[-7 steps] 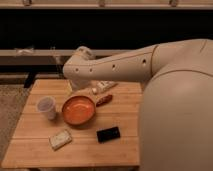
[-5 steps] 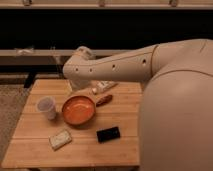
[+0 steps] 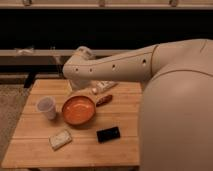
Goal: Place the white sponge in the ceramic cup
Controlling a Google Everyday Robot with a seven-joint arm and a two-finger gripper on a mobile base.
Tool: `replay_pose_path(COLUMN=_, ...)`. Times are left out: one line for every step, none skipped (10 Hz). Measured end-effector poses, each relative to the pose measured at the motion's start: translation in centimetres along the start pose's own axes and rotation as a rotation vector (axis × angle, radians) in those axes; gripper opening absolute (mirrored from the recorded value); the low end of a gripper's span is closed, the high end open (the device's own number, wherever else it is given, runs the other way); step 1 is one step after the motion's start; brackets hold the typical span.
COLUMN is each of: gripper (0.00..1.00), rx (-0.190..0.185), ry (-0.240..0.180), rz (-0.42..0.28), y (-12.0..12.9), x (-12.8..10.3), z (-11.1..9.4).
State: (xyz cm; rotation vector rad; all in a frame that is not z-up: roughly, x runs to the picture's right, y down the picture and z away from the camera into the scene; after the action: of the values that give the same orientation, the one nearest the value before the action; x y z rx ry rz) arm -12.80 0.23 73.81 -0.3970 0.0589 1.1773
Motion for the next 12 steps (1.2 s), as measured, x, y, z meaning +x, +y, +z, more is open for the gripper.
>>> replay_pose_path(gripper=0.80, rx=0.000, ry=0.000, rz=0.000, y=0.0, x=0.0, z=0.0)
replay_pose_path(gripper=0.80, rx=0.000, ry=0.000, rz=0.000, y=0.0, x=0.0, z=0.0)
replay_pose_path(gripper=0.80, rx=0.000, ry=0.000, rz=0.000, y=0.0, x=0.0, z=0.0)
replay_pose_path(gripper=0.80, rx=0.000, ry=0.000, rz=0.000, y=0.0, x=0.0, z=0.0)
replay_pose_path(gripper=0.80, rx=0.000, ry=0.000, rz=0.000, y=0.0, x=0.0, z=0.0)
replay_pose_path(gripper=0.80, rx=0.000, ry=0.000, rz=0.000, y=0.0, x=0.0, z=0.0)
replay_pose_path(gripper=0.80, rx=0.000, ry=0.000, rz=0.000, y=0.0, x=0.0, z=0.0)
replay_pose_path(gripper=0.80, rx=0.000, ry=0.000, rz=0.000, y=0.0, x=0.0, z=0.0)
replay_pose_path(gripper=0.80, rx=0.000, ry=0.000, rz=0.000, y=0.0, x=0.0, z=0.0)
replay_pose_path(gripper=0.80, rx=-0.001, ry=0.000, rz=-0.003, y=0.0, x=-0.1, z=0.1)
replay_pose_path(gripper=0.80, rx=-0.017, ry=0.004, rz=-0.036, y=0.2, x=-0.1, z=0.2)
replay_pose_path(gripper=0.80, rx=-0.038, ry=0.008, rz=-0.114, y=1.1, x=-0.1, z=0.2)
